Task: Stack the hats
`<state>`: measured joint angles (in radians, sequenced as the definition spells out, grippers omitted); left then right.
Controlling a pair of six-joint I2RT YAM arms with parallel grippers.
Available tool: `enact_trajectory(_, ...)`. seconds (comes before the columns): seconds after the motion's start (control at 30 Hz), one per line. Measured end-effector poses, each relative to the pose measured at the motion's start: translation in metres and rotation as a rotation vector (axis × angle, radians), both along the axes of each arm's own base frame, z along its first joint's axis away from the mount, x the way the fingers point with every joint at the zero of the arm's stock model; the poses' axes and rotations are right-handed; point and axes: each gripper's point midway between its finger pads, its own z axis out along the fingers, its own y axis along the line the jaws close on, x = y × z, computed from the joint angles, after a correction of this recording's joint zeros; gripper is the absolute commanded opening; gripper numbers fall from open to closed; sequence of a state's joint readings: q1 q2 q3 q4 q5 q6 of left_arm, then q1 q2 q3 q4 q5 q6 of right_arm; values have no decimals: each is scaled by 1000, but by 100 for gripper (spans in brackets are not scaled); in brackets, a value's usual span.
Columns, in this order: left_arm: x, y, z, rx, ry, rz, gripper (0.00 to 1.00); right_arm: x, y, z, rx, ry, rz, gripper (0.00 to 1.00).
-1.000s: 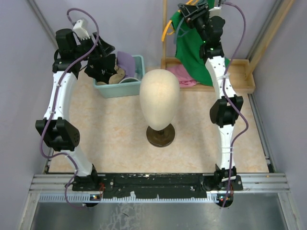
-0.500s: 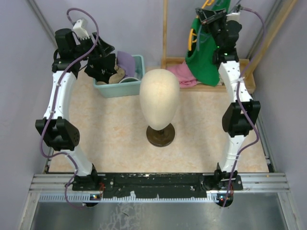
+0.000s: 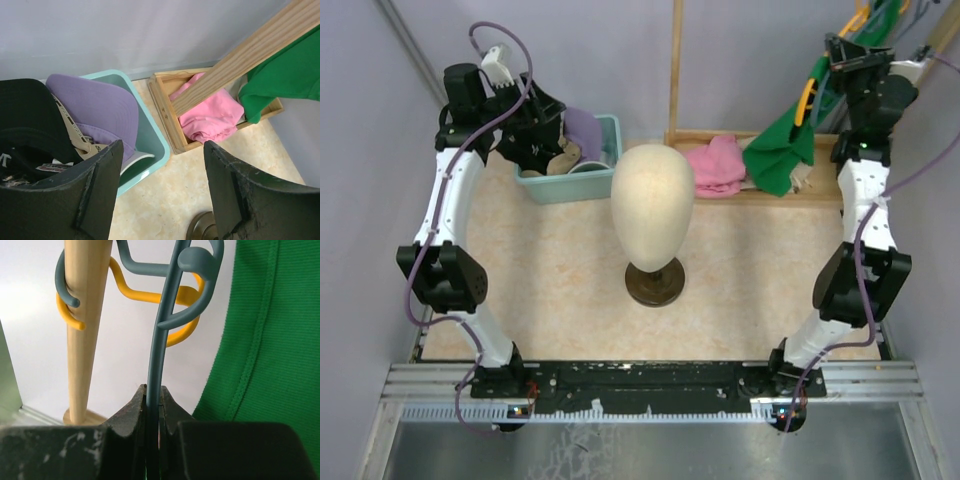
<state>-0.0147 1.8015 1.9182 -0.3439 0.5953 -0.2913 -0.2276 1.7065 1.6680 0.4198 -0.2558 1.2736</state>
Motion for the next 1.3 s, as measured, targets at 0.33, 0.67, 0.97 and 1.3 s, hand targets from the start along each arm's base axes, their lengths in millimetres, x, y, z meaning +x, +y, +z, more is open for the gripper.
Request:
enact_trajectory(0.33,-4,-12,-4,1,15,-23,71,-25,-62,-2,20,28,-50,22)
enact_trajectory(0.67,-5,-11,-13,8,42,-19,72,-49,-80,37,-70,-129,-99,59)
enact_trajectory(0.97,-5,-11,-31,9,78,-20,71,-99,-69,62,-211,-103,-235,57)
enact_trajectory(1.3,-4,-10,-43,9,99,-15,71,-191,-105,-80,-228,323,-643,57)
